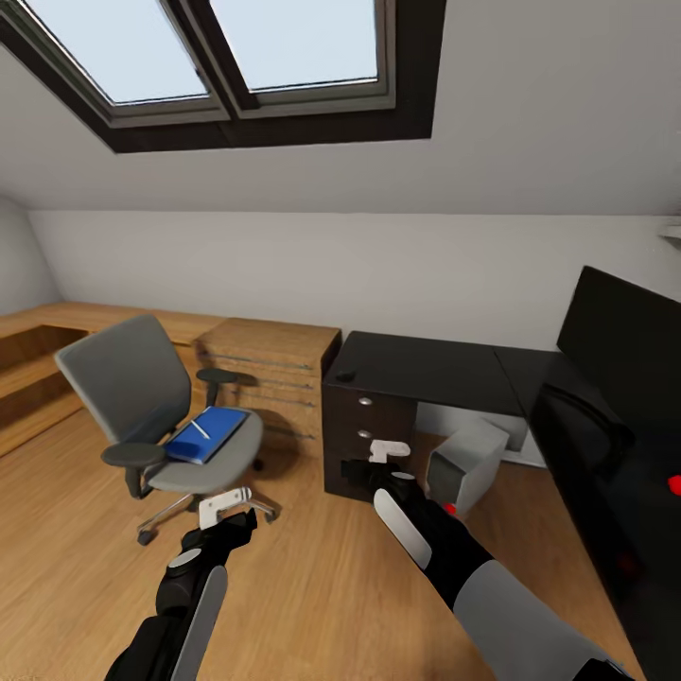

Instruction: In the bedroom, organize the workspace by keeping the computer under the desk, ensuring the monitor is on the desk, placing the keyboard on the desk next to the monitor, placing the mouse on the desk next to the keyboard, moving the folder from the swivel chair onto the desk next to the mouse, stacking the notebook on top of the folder with the pen on top of the notebook, and positioning the swivel chair next to the desk.

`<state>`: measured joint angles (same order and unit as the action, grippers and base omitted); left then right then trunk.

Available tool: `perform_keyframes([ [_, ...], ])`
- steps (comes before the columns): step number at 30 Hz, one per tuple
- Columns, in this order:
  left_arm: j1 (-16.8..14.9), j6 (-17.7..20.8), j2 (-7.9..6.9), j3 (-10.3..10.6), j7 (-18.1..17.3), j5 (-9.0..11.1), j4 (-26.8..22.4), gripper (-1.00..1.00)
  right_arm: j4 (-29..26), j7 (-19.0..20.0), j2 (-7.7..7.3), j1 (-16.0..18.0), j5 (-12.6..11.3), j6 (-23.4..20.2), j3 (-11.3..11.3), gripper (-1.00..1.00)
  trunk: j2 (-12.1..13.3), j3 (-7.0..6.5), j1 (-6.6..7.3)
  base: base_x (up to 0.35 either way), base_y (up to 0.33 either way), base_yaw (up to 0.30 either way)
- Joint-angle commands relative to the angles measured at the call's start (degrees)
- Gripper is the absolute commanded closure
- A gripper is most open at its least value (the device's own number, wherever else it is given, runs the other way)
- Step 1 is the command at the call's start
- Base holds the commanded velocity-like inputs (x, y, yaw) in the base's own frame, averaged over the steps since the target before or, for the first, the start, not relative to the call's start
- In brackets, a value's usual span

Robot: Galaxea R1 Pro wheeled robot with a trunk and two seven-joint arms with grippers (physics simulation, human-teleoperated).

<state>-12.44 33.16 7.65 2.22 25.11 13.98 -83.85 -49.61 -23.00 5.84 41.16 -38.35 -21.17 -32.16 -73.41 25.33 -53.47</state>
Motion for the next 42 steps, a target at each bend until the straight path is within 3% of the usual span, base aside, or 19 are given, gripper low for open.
perform_keyframes([
  [1,-0.04,0.15,0.0,0.06,0.55,0.61,-0.08,-1.0,-0.1,-0.5,-0.04,0.06,-0.46,-0.1,-0.18,-1.0,-0.04,0.07,0.02,-0.176,-0.297,0.0],
  [10,-0.04,0.26,0.0,0.06,0.55,0.61,-0.08,-1.0,-0.06,-0.55,-0.11,0.06,-0.41,-0.05,-0.18,-1.0,-0.04,0.07,0.02,-0.14,-0.247,-0.031],
  [18,-0.04,0.32,-0.02,0.06,0.55,0.52,0.0,-1.0,-0.06,-0.55,-0.26,0.06,-0.39,0.06,-0.03,-1.0,-0.04,0.07,0.02,-0.02,-0.039,-0.217],
  [23,-0.04,0.32,-0.05,0.06,0.55,0.52,0.0,-1.0,-0.05,-0.54,-1.18,0.06,-0.45,0.08,0.67,-1.0,-0.04,0.07,0.02,-0.001,-0.058,-0.257],
  [33,-0.04,0.29,-0.09,0.06,0.55,0.52,0.0,-1.0,-0.03,-0.55,-1.7,0.06,-0.5,0.1,2.21,-1.0,-0.04,0.07,0.02,0.0,-0.268,-0.259],
  [42,-0.04,0.32,0.0,0.06,0.57,0.52,0.0,-1.0,0.04,-0.49,-1.66,0.06,-0.47,0.09,2.2,-1.0,-0.04,0.08,0.02,0.0,-0.042,-0.064],
])
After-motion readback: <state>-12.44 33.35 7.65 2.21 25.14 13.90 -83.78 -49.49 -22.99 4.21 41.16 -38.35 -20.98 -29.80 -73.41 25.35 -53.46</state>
